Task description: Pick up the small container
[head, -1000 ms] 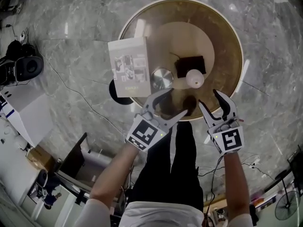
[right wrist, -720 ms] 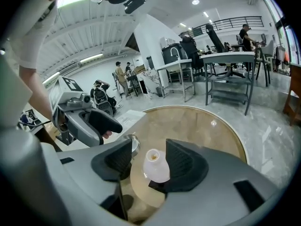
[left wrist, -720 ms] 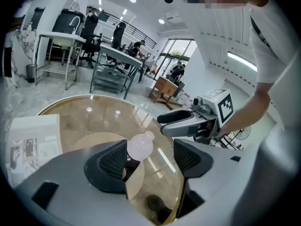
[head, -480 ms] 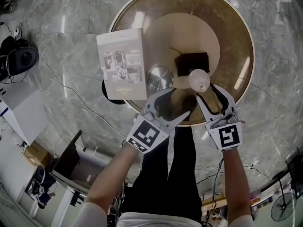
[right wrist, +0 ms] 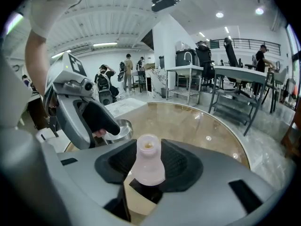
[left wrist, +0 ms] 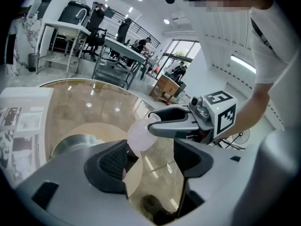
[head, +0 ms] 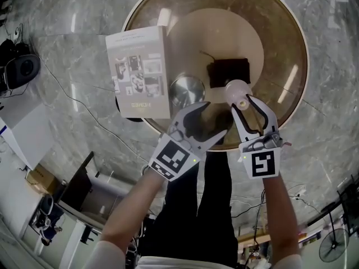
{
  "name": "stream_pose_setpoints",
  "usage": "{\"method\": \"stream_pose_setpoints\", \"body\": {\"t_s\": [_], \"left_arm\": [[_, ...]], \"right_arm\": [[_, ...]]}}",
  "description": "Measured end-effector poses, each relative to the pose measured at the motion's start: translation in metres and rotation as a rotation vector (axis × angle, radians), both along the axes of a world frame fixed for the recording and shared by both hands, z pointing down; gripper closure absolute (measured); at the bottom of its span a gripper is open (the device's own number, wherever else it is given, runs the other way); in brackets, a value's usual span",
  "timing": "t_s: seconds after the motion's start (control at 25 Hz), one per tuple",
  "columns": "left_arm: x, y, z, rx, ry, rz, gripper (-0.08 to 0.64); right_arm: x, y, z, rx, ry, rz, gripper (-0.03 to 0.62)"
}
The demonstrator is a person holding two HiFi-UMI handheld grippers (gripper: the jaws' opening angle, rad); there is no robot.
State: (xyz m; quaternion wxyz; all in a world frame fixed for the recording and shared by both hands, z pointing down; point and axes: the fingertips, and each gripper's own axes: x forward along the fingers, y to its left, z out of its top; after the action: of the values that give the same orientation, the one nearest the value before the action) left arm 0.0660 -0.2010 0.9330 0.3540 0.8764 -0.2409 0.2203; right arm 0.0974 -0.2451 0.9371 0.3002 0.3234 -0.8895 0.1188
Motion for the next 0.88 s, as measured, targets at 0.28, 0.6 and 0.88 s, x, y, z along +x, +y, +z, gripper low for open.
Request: {"method": "stream_pose_setpoints", "body": {"t_s": [0.28, 0.6, 0.88], "left_arm": [[-0.002, 0.001, 0.004, -0.086, 0.078, -0.086, 0.239], [-0.010, -0.009, 0.001, -0.243, 0.257, -0.225, 0.238], [-0.013, -0.013, -0.006, -0.411, 0.438, -0.336, 0.202]], "right_arm": [[-0.001, 0.001, -0.001, 0.004, -0.004, 0.015, 0.442], [-0.002, 0.003, -0.005, -0.015, -0.024, -0.014, 0.445], [-0.004, 0.007, -0.019, -0.042, -0.036, -0.047, 0.445]]}}
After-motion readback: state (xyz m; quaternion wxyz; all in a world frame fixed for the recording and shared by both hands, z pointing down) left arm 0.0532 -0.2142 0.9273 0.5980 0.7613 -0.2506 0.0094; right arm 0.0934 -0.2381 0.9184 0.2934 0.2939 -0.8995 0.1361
